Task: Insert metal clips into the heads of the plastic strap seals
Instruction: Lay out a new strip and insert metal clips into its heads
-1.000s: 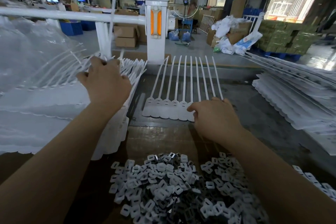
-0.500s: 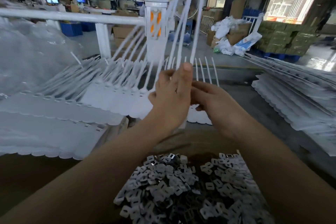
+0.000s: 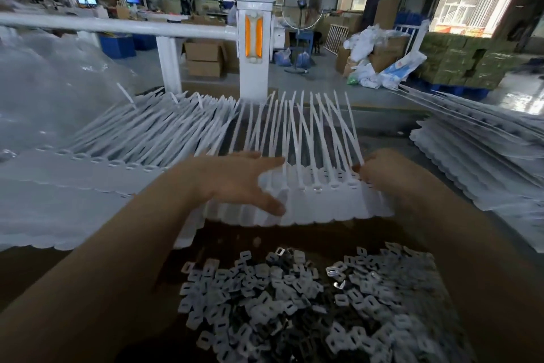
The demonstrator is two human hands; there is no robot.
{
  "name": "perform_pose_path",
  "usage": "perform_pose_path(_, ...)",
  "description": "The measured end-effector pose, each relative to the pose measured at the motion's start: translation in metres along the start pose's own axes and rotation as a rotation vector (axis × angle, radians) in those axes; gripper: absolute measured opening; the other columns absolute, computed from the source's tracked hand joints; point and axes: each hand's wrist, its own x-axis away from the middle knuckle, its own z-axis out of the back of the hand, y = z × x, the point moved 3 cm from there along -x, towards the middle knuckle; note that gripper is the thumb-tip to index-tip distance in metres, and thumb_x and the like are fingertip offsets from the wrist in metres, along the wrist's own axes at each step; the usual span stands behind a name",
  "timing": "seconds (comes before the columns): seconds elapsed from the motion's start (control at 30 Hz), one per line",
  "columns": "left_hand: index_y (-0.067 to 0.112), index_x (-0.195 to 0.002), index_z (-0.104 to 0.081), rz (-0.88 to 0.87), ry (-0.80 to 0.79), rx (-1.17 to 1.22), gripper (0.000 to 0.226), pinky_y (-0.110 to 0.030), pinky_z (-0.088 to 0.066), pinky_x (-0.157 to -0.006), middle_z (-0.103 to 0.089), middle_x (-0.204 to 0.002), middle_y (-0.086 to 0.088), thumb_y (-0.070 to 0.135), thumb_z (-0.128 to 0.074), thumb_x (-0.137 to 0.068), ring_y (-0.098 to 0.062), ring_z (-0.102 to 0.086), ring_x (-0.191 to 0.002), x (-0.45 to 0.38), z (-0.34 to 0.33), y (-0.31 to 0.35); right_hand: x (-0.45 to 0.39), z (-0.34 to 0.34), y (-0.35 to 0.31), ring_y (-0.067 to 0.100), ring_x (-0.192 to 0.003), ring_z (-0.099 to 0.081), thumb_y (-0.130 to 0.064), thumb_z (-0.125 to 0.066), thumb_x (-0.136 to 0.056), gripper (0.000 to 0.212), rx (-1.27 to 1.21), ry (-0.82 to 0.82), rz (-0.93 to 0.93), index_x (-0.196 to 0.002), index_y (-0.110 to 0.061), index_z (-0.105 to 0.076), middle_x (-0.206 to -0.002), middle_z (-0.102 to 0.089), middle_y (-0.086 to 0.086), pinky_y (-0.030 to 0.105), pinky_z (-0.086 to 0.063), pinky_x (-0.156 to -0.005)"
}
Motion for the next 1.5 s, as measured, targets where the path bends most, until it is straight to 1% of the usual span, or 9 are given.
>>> perform_pose_path(0.17, 0.054, -0.149, -0.007, 0.009, -0.08, -0.091, 0.082, -0.054, -0.004, -0.12, 0.014, -0.163, -0.002, 0.075, -0.048, -0.082, -0.024, 0.014, -0.149, -0.018, -0.027, -0.003, 0.003, 0.009, 0.012, 0.021, -0.063, -0.052, -0.013, -0.054, -0.087, 0.01, 0.456, 0.15, 0.11, -0.079, -0.01, -0.06, -0.071, -0.054, 0.005, 0.029, -0.04, -0.058)
perform_pose_path(0.23, 0.059, -0.146, -0.01, -0.004, -0.071, -0.092, 0.077, -0.057, -0.004, -0.118, 0.016, -0.163, -0.003, 0.077, -0.047, -0.081, -0.026, 0.017, -0.148, -0.021, -0.034, -0.001, 0.011, 0.01, 0.001, 0.02, -0.072, -0.057, -0.017, -0.058, -0.083, 0.015, 0.582, 0.238, 0.272, -0.098, -0.016, -0.061, -0.087, -0.059, 0.003, 0.031, -0.048, -0.063)
perform_pose_path(0.37, 0.063, -0.142, -0.015, -0.002, -0.082, -0.1, 0.078, -0.058, -0.006, -0.116, 0.015, -0.163, 0.001, 0.076, -0.055, -0.077, -0.025, 0.015, -0.149, -0.019, -0.033, 0.002, 0.032, -0.017, -0.022, 0.012, -0.098, -0.052, -0.041, -0.074, -0.08, 0.056, 0.584, -0.248, 0.508, -0.13, -0.045, -0.048, -0.11, -0.043, -0.01, 0.032, -0.05, -0.08)
perform_pose_path(0.47, 0.064, -0.141, -0.017, -0.001, -0.136, -0.116, 0.078, -0.054, -0.013, -0.116, 0.014, -0.163, 0.002, 0.071, -0.061, -0.077, -0.028, 0.003, -0.15, -0.014, -0.028, 0.005, 0.041, -0.029, -0.024, 0.013, -0.098, -0.05, -0.047, -0.078, -0.074, 0.067, 0.685, -0.333, 0.513, -0.131, -0.048, -0.042, -0.114, -0.041, -0.008, 0.029, -0.045, -0.07)
perform_pose_path(0.73, 0.058, -0.147, -0.008, -0.007, -0.167, -0.222, 0.078, -0.058, 0.002, -0.117, 0.021, -0.162, 0.003, 0.07, -0.052, -0.084, -0.022, 0.022, -0.147, -0.014, -0.029, 0.003, 0.063, -0.031, -0.05, -0.006, -0.076, -0.056, -0.033, -0.076, -0.079, 0.015, 0.378, -0.316, 0.813, -0.081, -0.046, -0.068, -0.08, -0.06, -0.022, 0.01, -0.041, -0.06)
perform_pose_path(0.9, 0.057, -0.148, -0.006, -0.015, -0.199, -0.156, 0.081, -0.055, 0.003, -0.117, 0.024, -0.16, 0.006, 0.063, -0.057, -0.085, -0.019, 0.023, -0.147, -0.011, -0.027, 0.001, 0.08, -0.057, -0.058, -0.008, -0.078, -0.057, -0.031, -0.073, -0.083, 0.015, 0.461, -0.454, 0.911, -0.093, -0.041, -0.073, -0.083, -0.063, -0.025, 0.011, -0.047, -0.067)
perform_pose_path(1.1, 0.053, -0.147, -0.022, -0.133, -0.279, -0.024, 0.075, -0.04, -0.013, -0.118, 0.019, -0.16, 0.021, 0.046, -0.066, -0.087, -0.014, -0.001, -0.149, -0.005, -0.021, 0.006, 0.072, -0.049, -0.058, -0.013, -0.066, -0.057, -0.03, -0.075, -0.082, 0.011, 0.373, -0.392, 0.858, -0.087, -0.038, -0.069, -0.068, -0.06, -0.023, 0.006, -0.044, -0.061)
perform_pose_path(1.23, 0.063, -0.144, -0.018, -0.127, -0.237, 0.016, 0.088, -0.037, -0.015, -0.113, 0.014, -0.159, 0.026, 0.036, -0.074, -0.082, -0.012, -0.005, -0.149, 0.001, -0.007, -0.001, 0.051, -0.029, -0.044, 0.002, -0.085, -0.054, -0.033, -0.076, -0.08, 0.032, 0.482, -0.201, 0.715, -0.106, -0.041, -0.06, -0.099, -0.057, -0.019, 0.02, -0.043, -0.067)
perform_pose_path(1.5, 0.063, -0.143, -0.02, -0.076, -0.23, -0.062, 0.08, -0.044, -0.01, -0.117, 0.009, -0.162, 0.019, 0.045, -0.07, -0.083, -0.016, -0.002, -0.15, -0.002, -0.012, 0.002, 0.046, -0.032, -0.031, 0.013, -0.097, -0.053, -0.04, -0.08, -0.074, 0.063, 0.641, -0.318, 0.552, -0.127, -0.045, -0.046, -0.117, -0.055, -0.011, 0.03, -0.047, -0.073)
